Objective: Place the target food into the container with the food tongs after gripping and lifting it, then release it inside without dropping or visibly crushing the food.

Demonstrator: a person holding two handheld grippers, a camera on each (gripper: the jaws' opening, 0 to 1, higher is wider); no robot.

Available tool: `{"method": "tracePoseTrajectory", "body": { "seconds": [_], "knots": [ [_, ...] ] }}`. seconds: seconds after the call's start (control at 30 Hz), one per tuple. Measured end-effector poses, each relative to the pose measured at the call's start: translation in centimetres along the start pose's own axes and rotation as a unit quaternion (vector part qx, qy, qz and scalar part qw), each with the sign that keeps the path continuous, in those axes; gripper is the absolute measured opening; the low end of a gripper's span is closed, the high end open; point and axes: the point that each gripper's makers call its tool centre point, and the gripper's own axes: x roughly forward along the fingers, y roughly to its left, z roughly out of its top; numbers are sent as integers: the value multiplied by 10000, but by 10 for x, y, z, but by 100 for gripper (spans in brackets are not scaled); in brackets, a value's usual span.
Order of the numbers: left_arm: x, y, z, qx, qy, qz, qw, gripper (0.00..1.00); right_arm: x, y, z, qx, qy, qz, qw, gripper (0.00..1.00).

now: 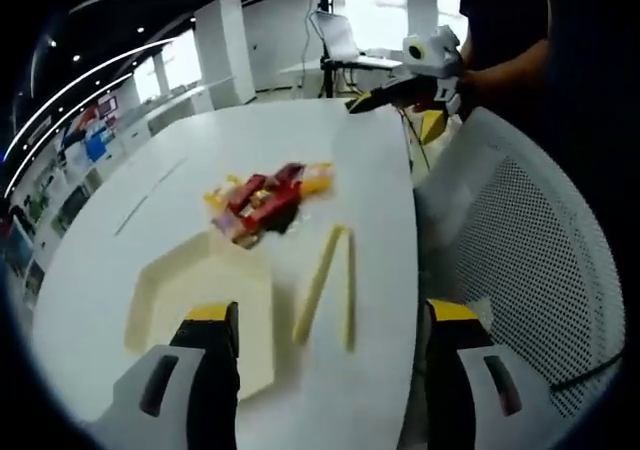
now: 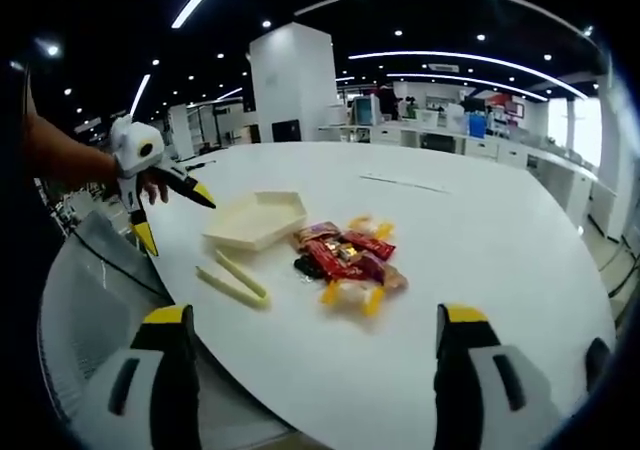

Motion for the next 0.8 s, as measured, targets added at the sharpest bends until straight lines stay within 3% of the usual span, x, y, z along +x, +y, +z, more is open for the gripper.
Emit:
{"method": "tracePoseTrajectory", "body": {
  "seconds": [0.1,0.2,0.37,0.47,0.6,0.8],
  "knots": [
    [8,-4,-6,180,209,-176,9995,69,0,2,1,-64,7,16,10000,99],
    [17,-8,-10,608,451,-311,9966,65,-2,2,-1,-55,27,22,10000,97],
    [32,-12,-14,827,728,-483,9927,57,-7,0,-2,-48,39,-7,10000,97],
    [40,-16,-11,832,751,-618,9918,58,-9,-2,-2,-53,42,-23,10000,98],
    [47,-16,-22,855,1021,-708,9886,54,-13,-7,-1,-63,52,-61,9999,98],
    [54,-8,-30,633,1207,-550,9891,47,-14,-10,-1,-12,35,-114,9999,98]
  ]
}}
